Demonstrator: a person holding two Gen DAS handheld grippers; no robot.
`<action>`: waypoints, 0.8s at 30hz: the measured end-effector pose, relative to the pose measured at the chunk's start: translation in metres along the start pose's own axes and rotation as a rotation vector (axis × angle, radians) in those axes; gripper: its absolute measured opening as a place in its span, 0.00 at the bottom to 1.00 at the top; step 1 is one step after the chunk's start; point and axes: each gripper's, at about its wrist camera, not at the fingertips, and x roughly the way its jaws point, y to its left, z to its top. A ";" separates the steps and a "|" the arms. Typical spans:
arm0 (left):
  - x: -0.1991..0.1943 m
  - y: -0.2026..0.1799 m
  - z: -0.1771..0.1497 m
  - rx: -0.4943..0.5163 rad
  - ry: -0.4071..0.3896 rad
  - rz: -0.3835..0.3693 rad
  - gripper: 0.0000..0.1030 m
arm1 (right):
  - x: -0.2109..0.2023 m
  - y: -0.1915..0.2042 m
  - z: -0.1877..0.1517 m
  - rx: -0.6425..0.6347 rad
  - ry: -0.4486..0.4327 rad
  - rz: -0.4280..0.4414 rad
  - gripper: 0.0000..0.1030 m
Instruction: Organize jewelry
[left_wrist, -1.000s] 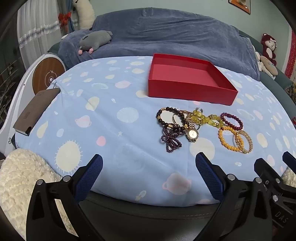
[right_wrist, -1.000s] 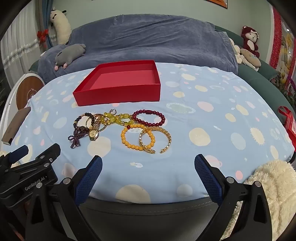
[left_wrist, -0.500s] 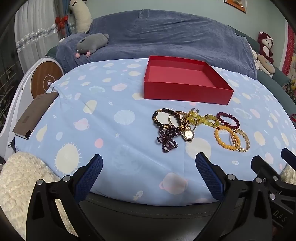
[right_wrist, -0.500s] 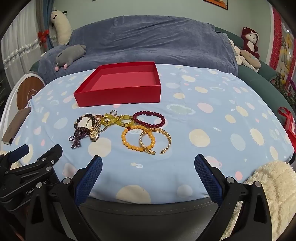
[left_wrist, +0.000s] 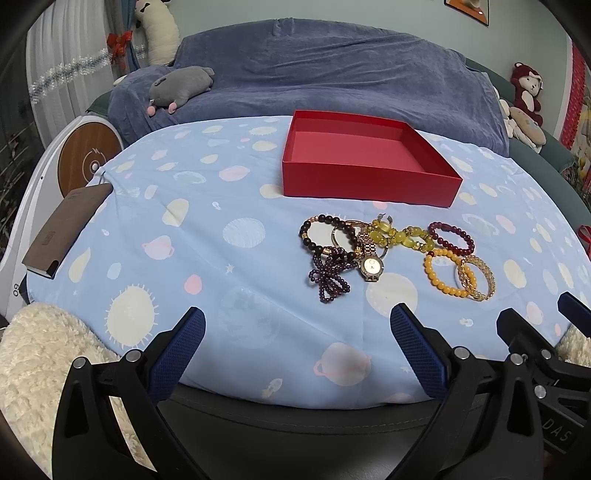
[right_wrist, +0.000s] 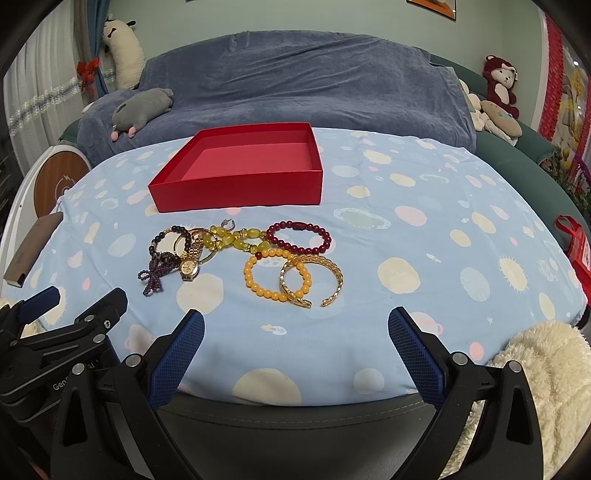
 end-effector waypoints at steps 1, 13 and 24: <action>0.000 0.000 0.000 -0.001 0.000 -0.001 0.93 | 0.000 0.000 0.000 0.000 0.000 0.000 0.93; 0.000 0.000 -0.001 0.002 0.001 0.006 0.93 | -0.001 0.002 0.001 -0.002 0.000 0.000 0.93; 0.000 0.001 -0.002 0.001 0.002 0.005 0.93 | 0.000 0.001 -0.001 -0.004 -0.001 0.001 0.93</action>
